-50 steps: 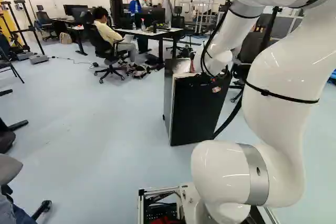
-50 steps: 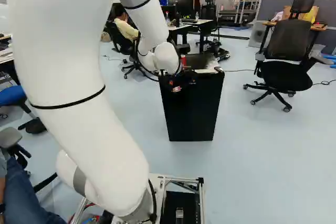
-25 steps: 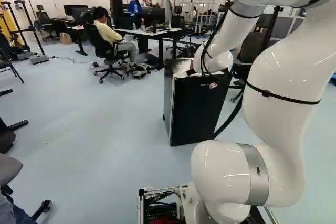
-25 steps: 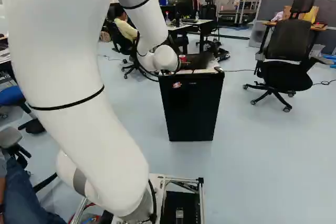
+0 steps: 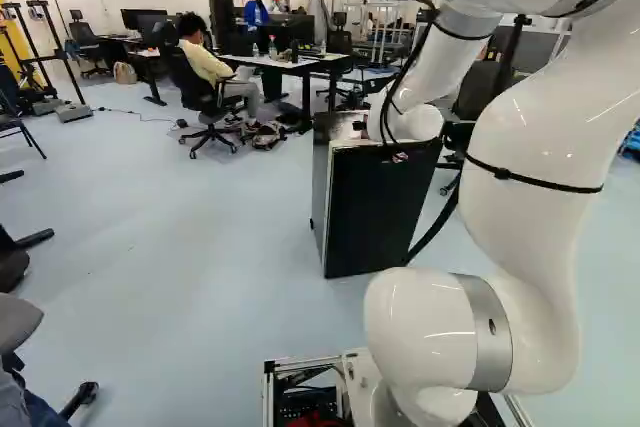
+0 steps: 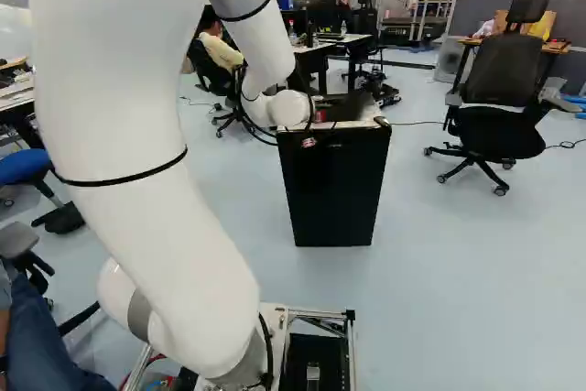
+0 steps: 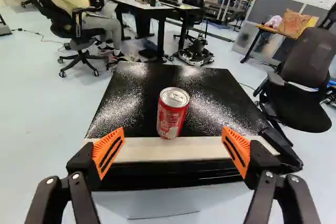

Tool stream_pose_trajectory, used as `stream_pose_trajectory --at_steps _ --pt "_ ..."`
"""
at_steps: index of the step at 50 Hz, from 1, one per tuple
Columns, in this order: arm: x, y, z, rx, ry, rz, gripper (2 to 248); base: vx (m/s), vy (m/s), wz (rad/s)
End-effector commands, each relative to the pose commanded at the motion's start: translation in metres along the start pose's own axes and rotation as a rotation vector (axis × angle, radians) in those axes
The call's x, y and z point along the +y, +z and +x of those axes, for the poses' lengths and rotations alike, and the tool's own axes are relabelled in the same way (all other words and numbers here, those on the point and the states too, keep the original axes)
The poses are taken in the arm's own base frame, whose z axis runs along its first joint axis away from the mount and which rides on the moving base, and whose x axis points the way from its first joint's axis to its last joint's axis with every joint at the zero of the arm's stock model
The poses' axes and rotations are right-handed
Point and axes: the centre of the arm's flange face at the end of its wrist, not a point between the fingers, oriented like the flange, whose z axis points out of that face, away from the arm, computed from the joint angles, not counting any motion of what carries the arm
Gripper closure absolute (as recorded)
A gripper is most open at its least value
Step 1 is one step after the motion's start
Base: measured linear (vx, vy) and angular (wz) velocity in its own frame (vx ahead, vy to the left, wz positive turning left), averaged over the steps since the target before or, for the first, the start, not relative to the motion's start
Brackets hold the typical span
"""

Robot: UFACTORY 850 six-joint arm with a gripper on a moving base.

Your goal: Grab a drink from the fridge

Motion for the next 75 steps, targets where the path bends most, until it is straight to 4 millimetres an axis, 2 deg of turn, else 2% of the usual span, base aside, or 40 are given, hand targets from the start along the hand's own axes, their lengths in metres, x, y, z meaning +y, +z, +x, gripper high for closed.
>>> stream_pose_trajectory --at_steps 18,38,70,75 --pt "0.003 0.010 -0.007 0.082 0.059 -0.044 3 0.000 0.000 0.000" --pt "0.003 0.026 -0.021 0.085 0.113 -0.085 3 0.000 0.000 0.000" --pt "-0.003 0.067 -0.043 0.063 0.158 -0.112 3 0.000 0.000 0.000" --pt "-0.004 0.072 -0.042 0.070 0.163 -0.117 3 0.000 0.000 0.000"
